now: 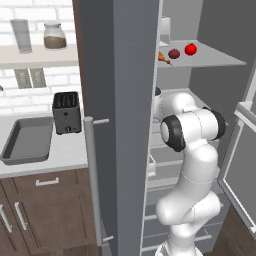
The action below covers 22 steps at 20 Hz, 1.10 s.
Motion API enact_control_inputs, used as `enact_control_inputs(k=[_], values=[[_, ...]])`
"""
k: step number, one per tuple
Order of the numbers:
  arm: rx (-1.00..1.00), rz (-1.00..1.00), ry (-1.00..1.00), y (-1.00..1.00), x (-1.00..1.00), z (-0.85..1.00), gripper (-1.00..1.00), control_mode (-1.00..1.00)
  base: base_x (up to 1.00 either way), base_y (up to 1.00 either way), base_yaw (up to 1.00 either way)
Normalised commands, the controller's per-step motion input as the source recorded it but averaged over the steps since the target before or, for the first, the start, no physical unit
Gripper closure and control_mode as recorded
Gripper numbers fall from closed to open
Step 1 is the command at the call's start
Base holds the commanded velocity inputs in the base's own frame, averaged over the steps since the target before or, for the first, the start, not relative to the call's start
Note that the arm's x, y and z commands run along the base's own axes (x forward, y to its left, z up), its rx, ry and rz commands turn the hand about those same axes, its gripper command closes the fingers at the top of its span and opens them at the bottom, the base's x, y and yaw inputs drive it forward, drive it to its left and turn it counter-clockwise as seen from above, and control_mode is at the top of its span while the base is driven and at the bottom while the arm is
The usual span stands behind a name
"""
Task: Place one tomato and one chicken drumstick in each tupperware on the nearby counter, to pack two identical lunches.
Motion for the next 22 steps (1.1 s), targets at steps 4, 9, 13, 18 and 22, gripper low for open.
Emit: enact_control_inputs(k=[4,9,13,18,22], values=[[0.00,0.00,0.01,0.00,-0.11,-0.03,1.00,-1.00,0.00,0.00,0.00],[0.06,-0.08,-0.32,-0.50,-1.00,0.53,1.00,-1.00,0.00,0.00,0.00],[0.10,-0.09,-0.36,-0.78,-1.00,0.93,1.00,-1.00,0.00,0.00,0.00],[0.08,-0.10,-0.19,-0.80,-1.00,0.87,1.00,-1.00,0.00,0.00,0.00],[0.06,-0.07,-0.07,-0.65,-1.00,0.85,1.00,-1.00,0.00,0.00,0.00]])
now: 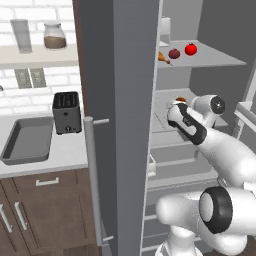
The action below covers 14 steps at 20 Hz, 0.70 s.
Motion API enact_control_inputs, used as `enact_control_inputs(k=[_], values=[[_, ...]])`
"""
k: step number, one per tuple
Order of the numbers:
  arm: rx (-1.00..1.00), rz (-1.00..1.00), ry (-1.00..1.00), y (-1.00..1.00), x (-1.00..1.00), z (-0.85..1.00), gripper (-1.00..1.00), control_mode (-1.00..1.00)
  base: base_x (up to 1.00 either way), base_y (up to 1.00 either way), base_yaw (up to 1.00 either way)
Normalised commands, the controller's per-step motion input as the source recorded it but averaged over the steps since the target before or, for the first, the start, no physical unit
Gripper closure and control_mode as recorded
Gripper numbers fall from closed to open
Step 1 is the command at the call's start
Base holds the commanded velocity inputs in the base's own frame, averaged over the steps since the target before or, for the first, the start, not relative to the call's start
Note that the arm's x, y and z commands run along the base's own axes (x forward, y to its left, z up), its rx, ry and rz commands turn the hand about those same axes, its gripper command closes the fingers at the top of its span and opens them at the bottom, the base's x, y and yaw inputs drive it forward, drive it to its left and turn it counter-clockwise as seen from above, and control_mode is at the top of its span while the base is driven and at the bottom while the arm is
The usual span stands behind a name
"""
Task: Place one tomato and one chicken drumstick in each tupperware on the nearby counter, to pack two identical lunches.
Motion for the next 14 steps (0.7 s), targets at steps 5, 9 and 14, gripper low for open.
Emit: enact_control_inputs(k=[5,9,14], values=[[0.05,-0.01,0.05,-0.29,-1.00,0.65,1.00,-1.00,0.00,0.00,0.00],[0.00,0.00,0.24,0.00,-1.00,0.22,1.00,-1.00,0.00,0.00,0.00],[-0.17,0.07,0.40,0.13,-1.00,-0.61,1.00,-1.00,0.00,0.00,0.00]])
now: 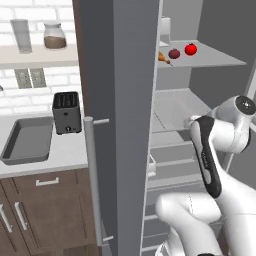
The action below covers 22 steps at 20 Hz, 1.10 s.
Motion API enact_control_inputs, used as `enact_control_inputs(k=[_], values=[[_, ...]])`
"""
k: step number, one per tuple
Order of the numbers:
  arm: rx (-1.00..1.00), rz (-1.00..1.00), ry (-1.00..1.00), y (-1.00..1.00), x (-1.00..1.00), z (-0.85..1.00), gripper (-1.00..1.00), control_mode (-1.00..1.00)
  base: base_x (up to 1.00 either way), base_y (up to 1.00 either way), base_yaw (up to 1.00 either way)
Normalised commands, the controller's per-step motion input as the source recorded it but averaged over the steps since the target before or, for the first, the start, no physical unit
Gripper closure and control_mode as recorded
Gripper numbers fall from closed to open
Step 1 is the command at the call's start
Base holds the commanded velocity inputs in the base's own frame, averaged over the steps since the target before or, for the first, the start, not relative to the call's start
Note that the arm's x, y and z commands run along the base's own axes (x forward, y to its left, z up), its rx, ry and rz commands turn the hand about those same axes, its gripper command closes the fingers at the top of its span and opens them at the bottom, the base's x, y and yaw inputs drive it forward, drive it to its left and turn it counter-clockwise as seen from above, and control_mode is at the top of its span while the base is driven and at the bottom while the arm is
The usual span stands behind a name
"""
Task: Place one tomato and one chicken drumstick in each tupperware on the nearby counter, to pack two identical lunches.
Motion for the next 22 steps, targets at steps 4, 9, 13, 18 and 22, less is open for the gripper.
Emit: enact_control_inputs(k=[4,9,13,18,22], values=[[-0.12,0.14,0.09,0.24,-0.75,-0.42,1.00,1.00,-0.25,0.10,0.12],[0.00,0.00,0.00,0.00,0.00,0.00,1.00,1.00,-0.62,0.39,0.77],[0.00,0.00,0.00,0.00,0.00,0.00,1.00,1.00,-0.28,0.62,0.86],[0.00,0.00,0.00,0.00,0.00,0.00,1.00,1.00,-0.45,0.95,0.74],[0.00,0.00,0.00,0.00,0.00,0.00,1.00,1.00,0.01,1.00,0.47]])
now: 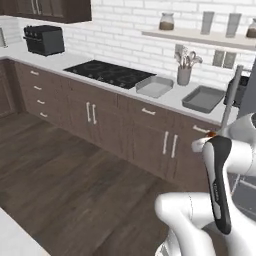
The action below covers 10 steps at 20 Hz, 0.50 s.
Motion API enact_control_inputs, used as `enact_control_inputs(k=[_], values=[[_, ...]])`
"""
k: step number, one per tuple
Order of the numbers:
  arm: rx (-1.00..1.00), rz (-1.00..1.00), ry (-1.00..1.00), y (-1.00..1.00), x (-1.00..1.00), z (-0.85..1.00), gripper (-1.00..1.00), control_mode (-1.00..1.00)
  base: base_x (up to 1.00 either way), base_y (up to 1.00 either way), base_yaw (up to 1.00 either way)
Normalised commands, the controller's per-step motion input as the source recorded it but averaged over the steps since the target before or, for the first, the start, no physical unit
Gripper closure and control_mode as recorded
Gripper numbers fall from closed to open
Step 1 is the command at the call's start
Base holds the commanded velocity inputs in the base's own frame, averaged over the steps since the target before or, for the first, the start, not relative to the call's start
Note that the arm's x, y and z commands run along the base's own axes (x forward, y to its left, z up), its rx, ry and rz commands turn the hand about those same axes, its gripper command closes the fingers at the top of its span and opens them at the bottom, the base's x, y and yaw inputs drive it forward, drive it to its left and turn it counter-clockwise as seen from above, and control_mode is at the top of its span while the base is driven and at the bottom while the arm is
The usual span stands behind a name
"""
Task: Place one tomato and one chicken drumstick in each tupperware on the nearby counter, to pack two identical lunches.
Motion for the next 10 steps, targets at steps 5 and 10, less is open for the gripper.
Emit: enact_control_inputs(k=[5,10], values=[[0.00,0.00,0.00,0.00,0.00,0.00,1.00,1.00,1.00,0.72,0.00],[0.00,0.00,0.00,0.00,0.00,0.00,1.00,1.00,1.00,-0.05,-0.01]])
